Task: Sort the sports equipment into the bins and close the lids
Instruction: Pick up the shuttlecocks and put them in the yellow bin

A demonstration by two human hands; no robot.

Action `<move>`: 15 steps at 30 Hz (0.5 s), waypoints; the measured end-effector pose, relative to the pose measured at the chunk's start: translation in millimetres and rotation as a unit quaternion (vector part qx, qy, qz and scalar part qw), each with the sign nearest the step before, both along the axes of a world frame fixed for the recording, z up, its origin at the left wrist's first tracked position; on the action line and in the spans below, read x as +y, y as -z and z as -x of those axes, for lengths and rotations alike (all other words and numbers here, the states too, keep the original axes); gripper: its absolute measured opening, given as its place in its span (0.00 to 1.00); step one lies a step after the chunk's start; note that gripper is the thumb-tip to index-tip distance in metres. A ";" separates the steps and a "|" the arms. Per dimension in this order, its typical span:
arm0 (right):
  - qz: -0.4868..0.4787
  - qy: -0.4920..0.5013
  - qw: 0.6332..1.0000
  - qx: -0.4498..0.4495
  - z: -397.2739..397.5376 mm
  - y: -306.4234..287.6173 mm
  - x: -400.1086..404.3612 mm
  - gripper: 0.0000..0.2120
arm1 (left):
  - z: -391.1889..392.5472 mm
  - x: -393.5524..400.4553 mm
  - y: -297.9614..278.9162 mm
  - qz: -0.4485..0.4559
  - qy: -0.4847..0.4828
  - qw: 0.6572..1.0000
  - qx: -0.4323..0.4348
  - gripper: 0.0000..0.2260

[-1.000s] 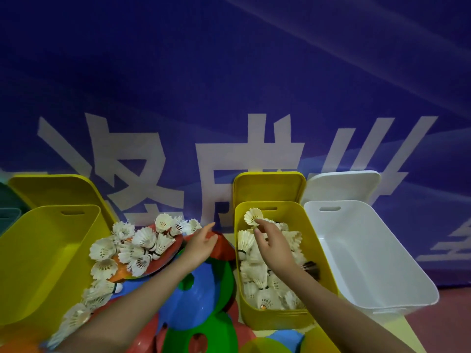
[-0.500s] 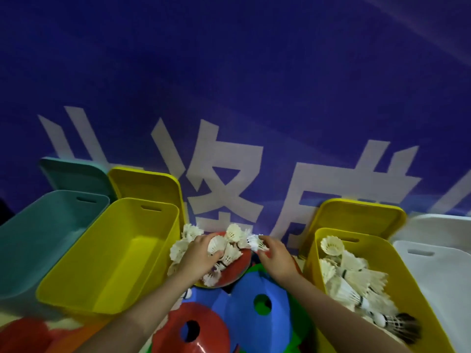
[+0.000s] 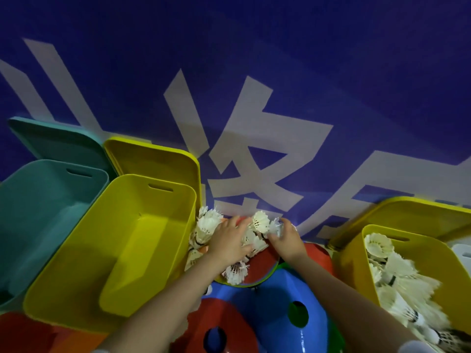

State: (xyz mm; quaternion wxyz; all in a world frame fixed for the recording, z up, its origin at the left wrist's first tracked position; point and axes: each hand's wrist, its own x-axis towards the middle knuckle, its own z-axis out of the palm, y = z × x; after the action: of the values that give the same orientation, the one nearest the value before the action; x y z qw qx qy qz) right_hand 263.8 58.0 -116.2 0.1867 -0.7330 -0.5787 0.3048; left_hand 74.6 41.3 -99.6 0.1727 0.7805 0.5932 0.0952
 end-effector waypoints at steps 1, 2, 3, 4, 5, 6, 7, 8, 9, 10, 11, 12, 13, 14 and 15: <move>0.001 0.009 1.000 0.001 1.4 3.6 2.6 0.32 | 1.2 0.9 3.9 0.003 0.008 1.000 -0.006 0.32; 0.001 0.015 1.000 -0.001 2.9 6.3 4.3 0.32 | 1.4 0.9 6.8 0.004 0.019 1.000 -0.008 0.31; 0.000 0.017 1.000 -0.005 4.5 8.2 5.4 0.32 | 0.9 0.2 9.4 0.003 0.029 1.000 -0.007 0.31; -0.002 0.017 1.000 -0.006 5.9 9.7 6.5 0.31 | 0.0 -0.8 11.4 0.001 0.036 0.999 -0.006 0.30; -0.004 0.018 1.000 -0.004 6.5 11.0 7.5 0.30 | -0.8 -1.3 13.5 -0.001 0.039 0.999 -0.007 0.29; -0.003 0.021 1.000 -0.001 6.6 11.4 8.0 0.30 | -1.2 -1.6 14.6 -0.003 0.037 0.999 -0.012 0.28; -0.003 0.024 1.000 0.001 5.6 12.5 8.5 0.30 | -1.0 -1.5 15.9 -0.003 0.033 0.999 -0.021 0.27; -0.001 0.029 1.000 0.002 3.7 13.0 8.5 0.30 | -0.7 -1.5 15.4 -0.003 0.028 0.999 -0.034 0.26; 0.002 0.032 0.999 0.002 0.9 13.8 8.3 0.31 | 0.0 -1.6 14.8 -0.002 0.022 0.998 -0.052 0.25; 0.006 0.032 0.999 0.002 -1.8 14.2 7.7 0.34 | 1.0 -2.1 13.4 0.001 0.013 0.997 -0.074 0.25; 0.010 0.030 0.999 0.006 -4.4 15.2 7.3 0.36 | 2.3 -2.9 12.5 0.005 0.000 0.995 -0.100 0.24; 0.016 0.029 0.999 0.011 -6.6 14.7 6.0 0.37 | 3.4 -4.5 10.7 0.009 -0.015 0.992 -0.125 0.24; 0.019 0.029 0.999 0.015 -8.8 15.0 5.4 0.37 | 4.5 -6.2 9.4 0.010 -0.031 0.988 -0.150 0.24; 0.020 0.031 0.999 0.019 -10.8 14.3 4.6 0.35 | 5.5 -8.0 8.2 0.010 -0.045 0.984 -0.174 0.24; 0.016 0.032 0.999 0.025 -13.1 13.1 3.4 0.33 | 6.0 -10.0 6.8 0.008 -0.057 0.979 -0.195 0.24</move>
State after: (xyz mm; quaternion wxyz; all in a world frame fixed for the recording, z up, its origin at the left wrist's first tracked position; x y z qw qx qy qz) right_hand 276.9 61.5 -129.3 0.1990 -0.7463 -0.5449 0.3262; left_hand 68.7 31.3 -106.3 0.2853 0.7103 0.5926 0.2508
